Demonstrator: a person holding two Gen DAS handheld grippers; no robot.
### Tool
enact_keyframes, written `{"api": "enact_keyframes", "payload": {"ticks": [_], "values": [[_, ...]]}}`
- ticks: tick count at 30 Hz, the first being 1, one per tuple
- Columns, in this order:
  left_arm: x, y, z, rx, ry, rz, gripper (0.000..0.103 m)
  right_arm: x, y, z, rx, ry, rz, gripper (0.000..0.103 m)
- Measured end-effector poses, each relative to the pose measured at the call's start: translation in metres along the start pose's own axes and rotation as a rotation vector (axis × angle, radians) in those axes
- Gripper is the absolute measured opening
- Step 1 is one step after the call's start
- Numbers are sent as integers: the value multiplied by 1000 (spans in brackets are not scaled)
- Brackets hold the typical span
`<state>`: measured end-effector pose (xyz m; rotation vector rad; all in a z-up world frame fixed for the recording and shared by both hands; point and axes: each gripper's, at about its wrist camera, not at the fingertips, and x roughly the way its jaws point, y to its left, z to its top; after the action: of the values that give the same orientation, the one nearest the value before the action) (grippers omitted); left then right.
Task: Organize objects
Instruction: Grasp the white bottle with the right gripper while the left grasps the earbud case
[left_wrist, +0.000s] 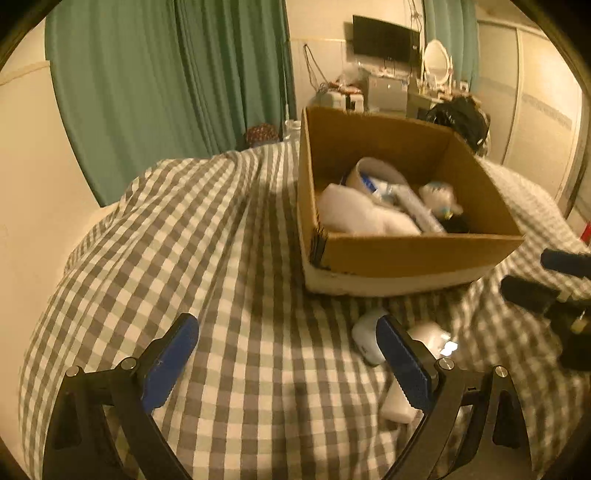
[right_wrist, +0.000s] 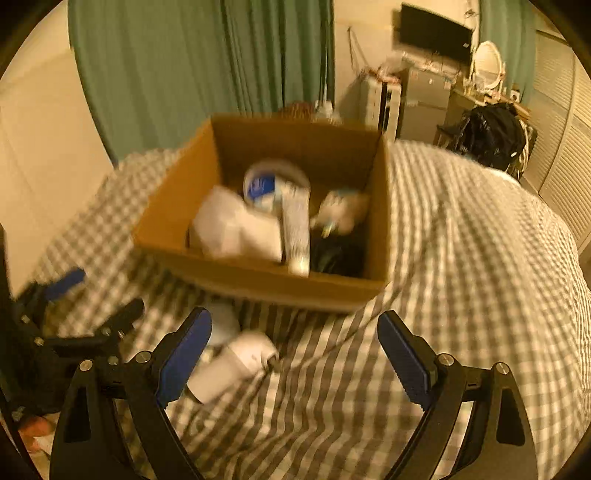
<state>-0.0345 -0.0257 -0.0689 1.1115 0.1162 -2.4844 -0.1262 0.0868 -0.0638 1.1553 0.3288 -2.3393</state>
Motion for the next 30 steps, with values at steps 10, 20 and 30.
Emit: {"api": "enact_keyframes", "payload": {"ticks": [10, 20, 30], "values": [[19, 13, -8, -30, 57, 62, 99, 75, 13, -35, 32, 217, 25, 91], [20, 43, -9, -178, 74, -7, 99, 114, 29, -48, 4, 263, 97, 71], [22, 19, -12, -99, 61, -38, 99, 50, 5, -49, -75, 199, 50, 64]]}}
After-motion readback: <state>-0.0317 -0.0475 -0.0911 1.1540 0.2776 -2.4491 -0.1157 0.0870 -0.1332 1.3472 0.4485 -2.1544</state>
